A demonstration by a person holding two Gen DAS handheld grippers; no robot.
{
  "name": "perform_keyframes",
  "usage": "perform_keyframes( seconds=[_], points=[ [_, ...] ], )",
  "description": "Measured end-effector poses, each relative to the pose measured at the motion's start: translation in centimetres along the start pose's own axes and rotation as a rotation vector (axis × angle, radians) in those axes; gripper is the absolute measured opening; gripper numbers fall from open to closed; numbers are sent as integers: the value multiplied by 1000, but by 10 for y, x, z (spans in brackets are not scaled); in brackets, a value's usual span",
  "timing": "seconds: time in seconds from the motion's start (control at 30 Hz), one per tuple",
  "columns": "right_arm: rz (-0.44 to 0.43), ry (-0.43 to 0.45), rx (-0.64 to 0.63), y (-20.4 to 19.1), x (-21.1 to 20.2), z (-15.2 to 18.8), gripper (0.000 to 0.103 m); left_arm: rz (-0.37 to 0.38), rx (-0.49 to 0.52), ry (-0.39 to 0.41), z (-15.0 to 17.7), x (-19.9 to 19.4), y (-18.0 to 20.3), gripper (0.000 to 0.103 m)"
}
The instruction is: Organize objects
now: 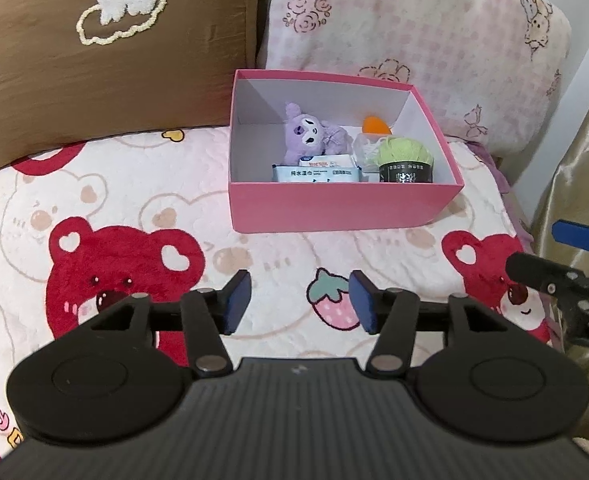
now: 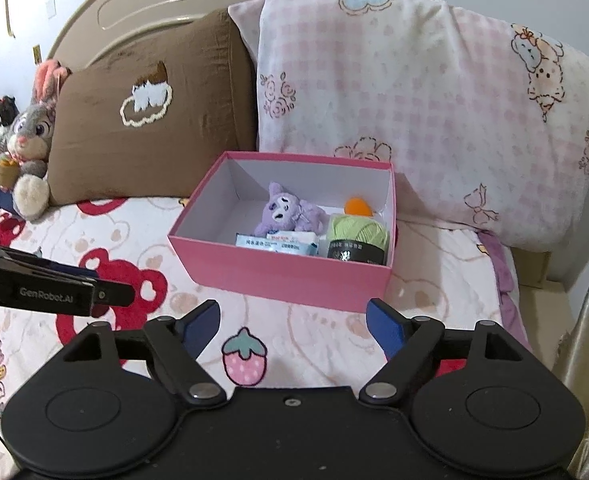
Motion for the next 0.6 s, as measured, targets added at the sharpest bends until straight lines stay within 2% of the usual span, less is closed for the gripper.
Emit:
perform_keyframes(
  seconds=[0.23, 0.43, 0.6],
  points=[
    [35, 8, 10, -3, -3, 6, 96, -29, -4, -13, 5, -5, 5, 82],
    [49, 8, 20, -3, -5, 9, 97, -57, 14, -17, 8, -9, 11, 97],
    [57, 4, 31, -2, -10, 9, 97, -75, 29, -31, 11, -8, 16, 101]
  ],
)
Point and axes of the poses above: each gripper's, at about its wrist camera, not at the fingertips, and x roughly the way its jaws point, y to its right, z to its underside, the point moved 2 cm from there along x, roughly the way its jaws point, and after that the axes turned 12 degrees about x, right-handed, at the moved point
